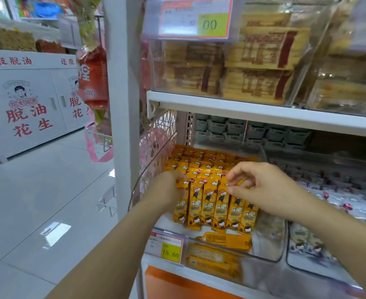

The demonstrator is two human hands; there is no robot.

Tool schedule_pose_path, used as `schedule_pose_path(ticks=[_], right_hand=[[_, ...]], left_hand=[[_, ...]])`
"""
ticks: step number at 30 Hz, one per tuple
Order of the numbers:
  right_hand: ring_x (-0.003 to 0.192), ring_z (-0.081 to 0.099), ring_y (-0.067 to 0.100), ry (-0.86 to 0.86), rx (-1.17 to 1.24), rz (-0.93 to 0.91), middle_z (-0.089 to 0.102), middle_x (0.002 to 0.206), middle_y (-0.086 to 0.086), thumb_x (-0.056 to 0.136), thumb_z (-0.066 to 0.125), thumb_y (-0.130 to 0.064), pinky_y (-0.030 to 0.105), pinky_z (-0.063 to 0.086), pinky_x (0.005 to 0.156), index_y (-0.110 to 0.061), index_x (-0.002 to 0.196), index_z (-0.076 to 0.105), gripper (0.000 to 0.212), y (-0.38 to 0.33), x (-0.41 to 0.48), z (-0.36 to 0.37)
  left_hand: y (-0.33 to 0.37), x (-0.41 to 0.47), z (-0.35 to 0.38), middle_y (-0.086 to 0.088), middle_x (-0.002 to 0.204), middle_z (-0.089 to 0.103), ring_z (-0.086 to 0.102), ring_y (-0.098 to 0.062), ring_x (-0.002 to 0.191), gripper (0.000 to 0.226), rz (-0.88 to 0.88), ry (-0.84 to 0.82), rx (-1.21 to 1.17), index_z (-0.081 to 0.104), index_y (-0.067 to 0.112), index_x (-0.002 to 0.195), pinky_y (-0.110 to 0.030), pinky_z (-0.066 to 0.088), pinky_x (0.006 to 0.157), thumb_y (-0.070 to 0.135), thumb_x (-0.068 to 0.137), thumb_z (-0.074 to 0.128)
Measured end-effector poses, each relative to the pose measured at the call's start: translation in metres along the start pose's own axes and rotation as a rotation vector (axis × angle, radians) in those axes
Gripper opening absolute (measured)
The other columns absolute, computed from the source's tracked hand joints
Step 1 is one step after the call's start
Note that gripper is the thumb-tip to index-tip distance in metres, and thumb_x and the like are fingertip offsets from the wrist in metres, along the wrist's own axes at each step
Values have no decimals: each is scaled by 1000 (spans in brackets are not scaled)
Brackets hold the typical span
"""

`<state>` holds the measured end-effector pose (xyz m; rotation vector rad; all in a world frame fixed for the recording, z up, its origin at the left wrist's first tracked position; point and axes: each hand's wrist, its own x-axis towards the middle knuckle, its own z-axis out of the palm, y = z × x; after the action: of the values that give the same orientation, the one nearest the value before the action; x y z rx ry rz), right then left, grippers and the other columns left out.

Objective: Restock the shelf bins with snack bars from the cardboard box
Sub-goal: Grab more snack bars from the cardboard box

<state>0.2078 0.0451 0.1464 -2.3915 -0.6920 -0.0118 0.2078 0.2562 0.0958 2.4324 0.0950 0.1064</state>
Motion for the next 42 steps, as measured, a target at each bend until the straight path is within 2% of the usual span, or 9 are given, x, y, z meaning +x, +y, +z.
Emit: schedule_pose_path(ticks=[4,9,13,16,20,26,34,39,42], right_hand=[[76,62,-1,-46,-70,-18,64,92,-17,83,71,-29,21,54,72,-39,86,58,16,0,2,2],[78,59,-2,-373,-260,-27,64,94,-14,84,71,-22,18,51,72,-29,102,64,21,-3,8,15],[99,57,16,-626,-528,39,60,107,-3,82,72,-15,27,51,81,-19,122,59,42,-4,9,41],[85,53,20,-644,-621,58,49,80,-5,83,64,-4,28,45,67,-13,119,59,37,0,10,56],[93,62,27,-571,-610,78,65,101,9,84,54,2,28,41,63,-9,111,66,32,6,12,58],[76,37,19,-695,-647,119,43,82,10,83,58,-5,27,30,57,4,118,58,36,8,8,58],[81,53,-1,-274,-378,-96,57,92,-19,78,70,-26,17,47,69,-33,107,58,32,-20,1,25],[95,39,-4,19,-385,-382,48,92,-26,79,71,-22,11,32,79,-34,102,58,29,-18,-5,20],[113,40,-2,208,-184,-323,46,115,-23,72,80,-27,19,34,93,-43,115,50,55,-12,-5,20]], left_hand=[[-2,6,8,0,113,57,54,-14,84,48,-1,14,-95,50,24,131,-28,48,76,10,88,65],[-2,-2,4,-8,128,54,56,-21,106,57,38,-4,-169,44,20,138,-36,50,91,6,88,65],[-7,-18,-4,-1,129,50,53,-15,113,49,122,-22,-135,48,23,134,-23,46,86,7,90,62],[-11,-27,-12,8,127,44,48,-10,121,45,123,-69,-207,51,25,130,-16,41,88,7,91,61],[-11,-31,-17,8,121,53,56,-6,103,38,130,-121,-267,53,25,125,-5,44,71,8,92,59],[-8,-35,-17,13,115,54,56,-5,103,35,125,-221,-233,54,26,125,-4,42,69,14,93,60],[-3,-42,-24,10,106,66,67,-6,89,25,141,-289,-332,56,33,114,-23,53,81,40,90,58],[7,-49,-36,0,95,71,71,-16,82,23,144,-359,-606,61,22,112,-30,58,80,21,89,63],[6,-54,-38,0,107,67,70,-10,83,26,215,-235,-637,63,26,107,-23,57,73,10,87,65]])
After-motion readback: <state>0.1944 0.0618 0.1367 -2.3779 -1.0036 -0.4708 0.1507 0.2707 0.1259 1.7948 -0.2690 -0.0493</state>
